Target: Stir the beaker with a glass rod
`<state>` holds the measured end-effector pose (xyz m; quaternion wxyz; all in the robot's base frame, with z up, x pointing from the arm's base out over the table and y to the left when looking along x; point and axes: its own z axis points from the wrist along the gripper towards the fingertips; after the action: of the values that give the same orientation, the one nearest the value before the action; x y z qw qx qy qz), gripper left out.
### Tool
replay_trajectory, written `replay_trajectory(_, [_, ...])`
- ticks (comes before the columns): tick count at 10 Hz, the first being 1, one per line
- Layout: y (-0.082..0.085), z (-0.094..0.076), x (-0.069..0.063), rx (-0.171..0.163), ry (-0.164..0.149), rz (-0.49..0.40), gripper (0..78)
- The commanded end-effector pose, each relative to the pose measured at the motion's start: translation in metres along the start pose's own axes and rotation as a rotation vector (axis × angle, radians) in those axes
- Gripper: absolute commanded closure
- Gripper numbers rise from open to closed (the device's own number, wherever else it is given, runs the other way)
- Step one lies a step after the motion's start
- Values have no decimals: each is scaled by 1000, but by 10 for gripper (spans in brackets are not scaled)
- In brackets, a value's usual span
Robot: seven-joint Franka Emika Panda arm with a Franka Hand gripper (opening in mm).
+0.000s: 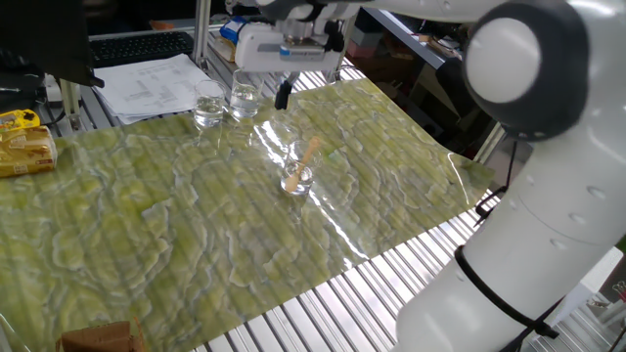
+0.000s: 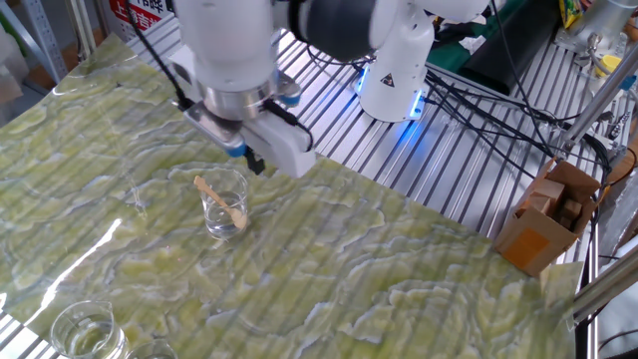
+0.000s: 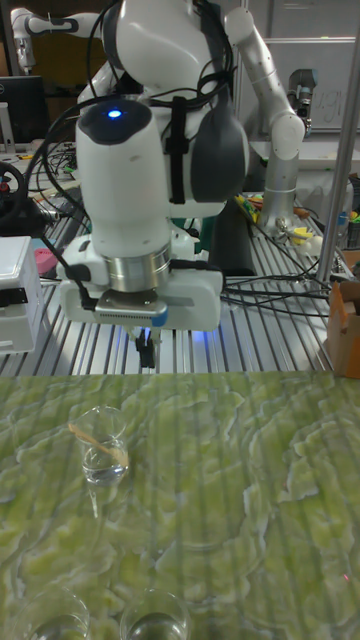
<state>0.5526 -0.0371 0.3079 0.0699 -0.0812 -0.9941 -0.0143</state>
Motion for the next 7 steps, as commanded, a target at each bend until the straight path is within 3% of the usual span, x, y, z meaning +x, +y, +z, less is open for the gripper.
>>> replay_trajectory(1, [-2, -3, -2, 11, -14, 34, 776])
replay_trajectory(2, [-2, -3, -2, 10, -14, 45, 776])
replay_trajectory(5, [-2, -3, -2, 6, -9, 209, 776])
replay_trajectory(7, [-2, -3, -2, 2, -4, 250, 776])
